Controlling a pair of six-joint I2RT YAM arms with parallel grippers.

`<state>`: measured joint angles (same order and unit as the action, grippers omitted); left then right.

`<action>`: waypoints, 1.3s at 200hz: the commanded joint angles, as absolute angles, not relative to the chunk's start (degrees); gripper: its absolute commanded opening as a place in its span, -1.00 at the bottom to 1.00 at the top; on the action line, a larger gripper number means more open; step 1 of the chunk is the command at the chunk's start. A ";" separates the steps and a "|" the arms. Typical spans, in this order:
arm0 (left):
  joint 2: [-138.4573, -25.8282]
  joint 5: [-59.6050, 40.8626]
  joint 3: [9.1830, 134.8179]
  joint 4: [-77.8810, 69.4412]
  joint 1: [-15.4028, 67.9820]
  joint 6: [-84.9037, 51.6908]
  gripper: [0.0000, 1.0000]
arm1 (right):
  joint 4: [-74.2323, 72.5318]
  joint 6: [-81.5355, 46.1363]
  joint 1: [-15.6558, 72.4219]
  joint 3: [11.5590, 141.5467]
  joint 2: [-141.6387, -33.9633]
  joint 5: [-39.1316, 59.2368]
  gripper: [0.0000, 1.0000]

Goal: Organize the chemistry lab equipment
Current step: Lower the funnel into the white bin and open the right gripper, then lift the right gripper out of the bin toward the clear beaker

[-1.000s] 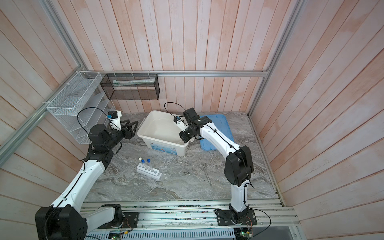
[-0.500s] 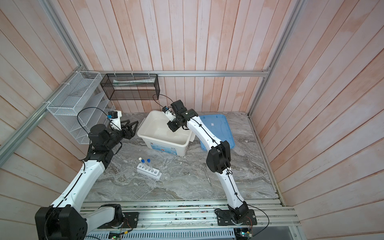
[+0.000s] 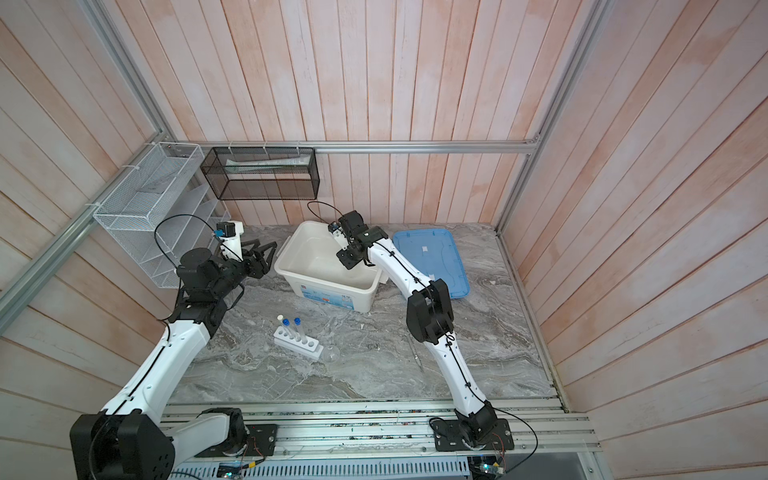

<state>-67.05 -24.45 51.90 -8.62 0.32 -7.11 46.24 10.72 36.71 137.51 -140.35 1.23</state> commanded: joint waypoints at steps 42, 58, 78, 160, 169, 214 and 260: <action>-66.53 -24.51 51.85 -8.22 0.00 -6.42 0.26 | 43.44 9.62 36.04 133.44 -141.15 0.81 -0.77; -66.53 -24.44 51.86 -8.26 0.00 -6.33 0.26 | 43.38 9.59 35.99 133.24 -141.15 1.07 -0.77; -66.60 -24.52 51.94 -8.22 0.00 -6.33 0.26 | 43.08 9.50 35.86 133.03 -141.15 1.27 -0.75; -66.29 -24.30 51.90 -8.08 0.00 -6.15 0.26 | 42.98 9.71 35.81 132.31 -140.34 1.64 -0.47; -66.27 -24.26 51.99 -8.00 0.00 -6.07 0.26 | 43.11 9.61 35.84 132.26 -139.72 1.99 -0.44; -65.59 -24.08 52.03 -7.99 0.00 -5.98 0.27 | 43.16 9.05 35.82 132.70 -133.99 3.30 -0.33; -64.68 -23.86 52.20 -7.73 -0.09 -5.65 0.27 | 45.44 8.98 35.78 132.95 -125.73 1.75 -0.32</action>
